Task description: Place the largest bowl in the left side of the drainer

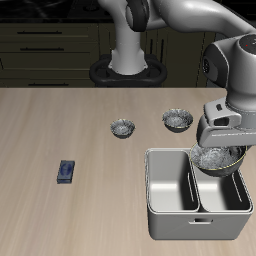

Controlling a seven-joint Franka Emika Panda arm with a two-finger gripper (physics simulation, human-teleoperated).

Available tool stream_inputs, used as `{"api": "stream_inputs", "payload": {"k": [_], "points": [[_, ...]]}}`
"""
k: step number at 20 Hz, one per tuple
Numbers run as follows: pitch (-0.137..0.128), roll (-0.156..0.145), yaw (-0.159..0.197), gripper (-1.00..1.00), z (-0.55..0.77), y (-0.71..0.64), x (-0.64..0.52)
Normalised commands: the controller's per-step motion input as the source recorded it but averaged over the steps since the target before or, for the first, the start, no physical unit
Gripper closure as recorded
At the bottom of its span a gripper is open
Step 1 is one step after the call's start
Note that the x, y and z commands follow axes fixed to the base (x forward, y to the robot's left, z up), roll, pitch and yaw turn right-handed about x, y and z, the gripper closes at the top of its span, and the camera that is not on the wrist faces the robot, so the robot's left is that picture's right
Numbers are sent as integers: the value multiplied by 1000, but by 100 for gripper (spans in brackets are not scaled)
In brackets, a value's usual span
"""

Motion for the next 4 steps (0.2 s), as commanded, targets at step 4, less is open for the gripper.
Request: {"api": "stream_inputs", "payload": {"k": [4], "points": [[37,60,-15,-100,-44,227,-107]]}}
